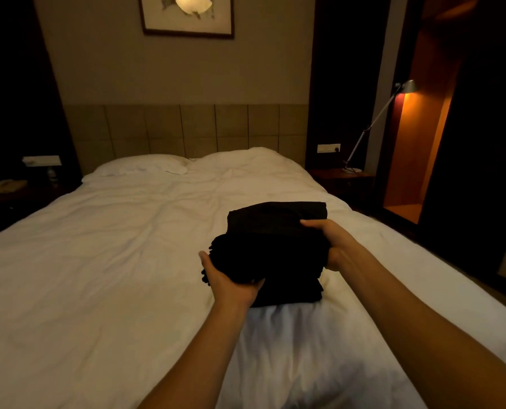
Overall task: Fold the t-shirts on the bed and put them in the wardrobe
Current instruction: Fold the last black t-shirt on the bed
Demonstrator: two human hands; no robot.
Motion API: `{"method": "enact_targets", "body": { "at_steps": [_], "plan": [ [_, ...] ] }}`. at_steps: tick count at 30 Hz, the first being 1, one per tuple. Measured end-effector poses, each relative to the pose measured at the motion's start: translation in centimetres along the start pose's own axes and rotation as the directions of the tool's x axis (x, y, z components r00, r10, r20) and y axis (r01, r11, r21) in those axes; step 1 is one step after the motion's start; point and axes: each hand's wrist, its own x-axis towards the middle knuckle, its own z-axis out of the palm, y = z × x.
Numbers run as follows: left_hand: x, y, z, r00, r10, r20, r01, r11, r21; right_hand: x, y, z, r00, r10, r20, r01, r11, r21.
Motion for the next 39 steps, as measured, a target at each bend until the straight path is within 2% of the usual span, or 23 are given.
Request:
{"method": "enact_targets", "body": {
  "at_steps": [7, 10, 14, 17, 22, 28, 33, 39],
  "plan": [
    [-2.8, 4.9, -0.9, 0.994, 0.039, 0.106, -0.043, 0.999, 0.032, -3.6, -0.4, 0.0, 0.998, -0.035, 0.048, 0.035, 0.999, 0.016],
    [-4.0, 7.6, -1.3, 0.984, -0.044, 0.175, 0.026, 0.995, 0.101, -5.1, -0.8, 0.5, 0.997, -0.045, 0.058, 0.045, 0.999, -0.006],
    [-4.9, 11.2, -1.9, 0.971, -0.167, 0.169, 0.129, 0.969, 0.213, -5.8, -1.0, 1.6, 0.996, -0.066, 0.068, 0.07, 0.996, -0.053],
    [-5.3, 13.4, -1.7, 0.965, -0.223, 0.14, 0.153, 0.908, 0.391, -5.3, -0.7, 2.8, 0.996, -0.06, 0.062, 0.066, 0.993, -0.099],
    [-2.8, 16.0, -1.5, 0.978, -0.202, 0.044, 0.124, 0.744, 0.657, -2.9, -0.1, 4.8, 0.995, -0.049, 0.084, 0.06, 0.99, -0.128],
    [1.4, 16.4, -0.1, 0.973, -0.23, -0.019, 0.144, 0.542, 0.828, 2.2, 0.9, 5.2, 0.997, -0.051, 0.056, 0.059, 0.987, -0.152],
    [7.1, 14.6, -0.1, 0.989, -0.14, -0.056, 0.118, 0.486, 0.866, 8.6, 1.0, 4.3, 0.999, -0.052, 0.016, 0.053, 0.988, -0.143],
    [15.6, 13.4, 1.3, 0.994, -0.104, -0.039, 0.087, 0.509, 0.856, 15.8, -1.7, 2.1, 1.0, 0.016, 0.024, -0.016, 1.0, -0.011]
  ]
}}
